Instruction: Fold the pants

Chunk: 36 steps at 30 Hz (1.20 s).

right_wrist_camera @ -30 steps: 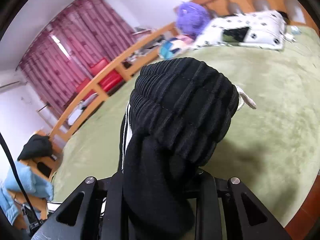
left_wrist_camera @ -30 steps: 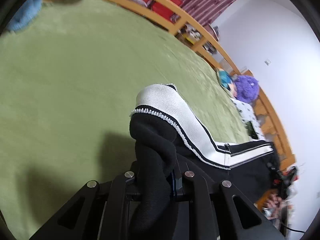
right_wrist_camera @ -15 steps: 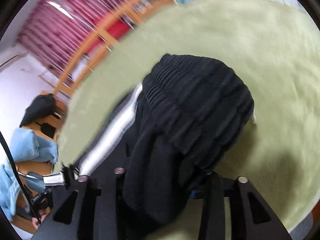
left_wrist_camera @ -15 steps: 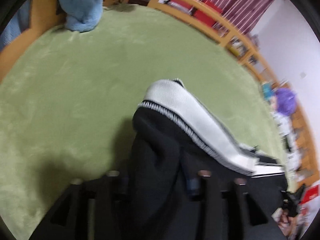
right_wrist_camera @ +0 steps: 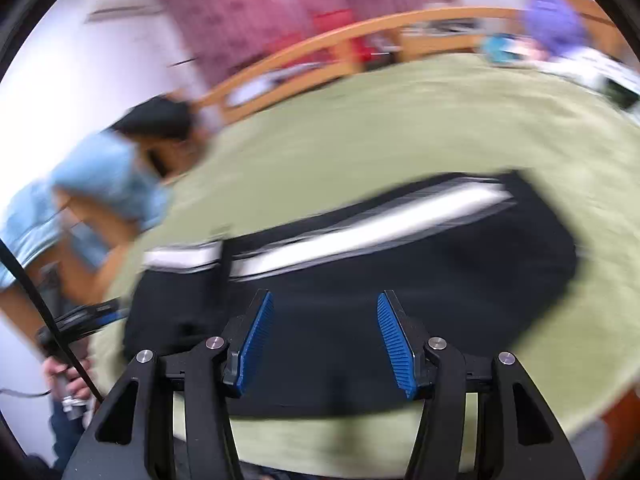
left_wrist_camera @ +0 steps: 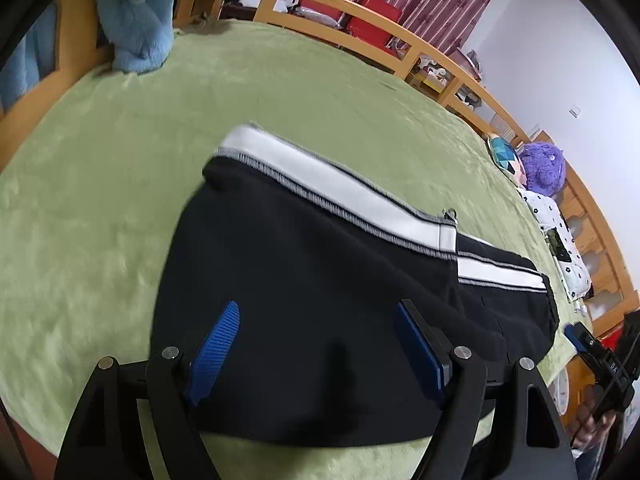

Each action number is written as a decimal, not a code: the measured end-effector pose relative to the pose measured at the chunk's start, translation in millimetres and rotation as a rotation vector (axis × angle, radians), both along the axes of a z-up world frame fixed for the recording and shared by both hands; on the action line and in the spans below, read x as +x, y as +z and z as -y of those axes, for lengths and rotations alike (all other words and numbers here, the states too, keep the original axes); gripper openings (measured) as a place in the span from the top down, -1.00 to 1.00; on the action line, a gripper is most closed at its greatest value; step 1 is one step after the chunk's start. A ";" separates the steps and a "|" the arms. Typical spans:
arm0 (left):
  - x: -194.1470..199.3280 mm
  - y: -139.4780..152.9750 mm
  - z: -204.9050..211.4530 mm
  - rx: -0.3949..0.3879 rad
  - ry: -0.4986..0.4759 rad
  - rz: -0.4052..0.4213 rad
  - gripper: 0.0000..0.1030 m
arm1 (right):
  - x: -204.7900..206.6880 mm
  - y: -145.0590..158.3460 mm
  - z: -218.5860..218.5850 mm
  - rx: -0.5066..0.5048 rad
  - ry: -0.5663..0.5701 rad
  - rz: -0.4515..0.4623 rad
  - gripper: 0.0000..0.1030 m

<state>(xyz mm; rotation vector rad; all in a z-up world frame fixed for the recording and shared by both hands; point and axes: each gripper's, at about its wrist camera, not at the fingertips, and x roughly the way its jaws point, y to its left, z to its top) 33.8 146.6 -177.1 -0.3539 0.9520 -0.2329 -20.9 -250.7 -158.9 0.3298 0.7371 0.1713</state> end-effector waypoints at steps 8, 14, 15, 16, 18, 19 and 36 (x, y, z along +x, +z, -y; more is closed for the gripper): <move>-29.7 -6.3 -27.5 -0.061 0.059 -0.011 -0.52 | 47.4 -41.6 -114.5 0.084 0.278 -0.053 -0.04; -31.1 -2.7 -38.8 -0.087 0.079 0.016 -0.52 | 39.6 -58.3 -165.0 -0.097 0.401 -0.097 0.70; -31.1 -1.6 -39.9 -0.099 0.078 0.023 -0.52 | 30.6 -53.9 -163.6 -0.088 0.428 -0.065 0.70; -31.5 -0.9 -40.5 -0.113 0.073 0.031 -0.52 | 20.5 -48.9 -156.8 -0.030 0.454 -0.039 0.71; -29.0 1.4 -39.1 -0.130 0.049 0.048 -0.52 | 8.6 -44.5 -146.2 0.029 0.453 -0.025 0.71; -27.5 1.9 -36.2 -0.127 0.037 0.053 -0.53 | 6.3 -48.1 -148.1 -0.023 0.442 -0.034 0.70; 2.2 -33.3 -25.0 -0.049 -0.019 -0.065 -0.68 | 93.7 -39.0 -155.5 -0.068 0.444 -0.092 -0.02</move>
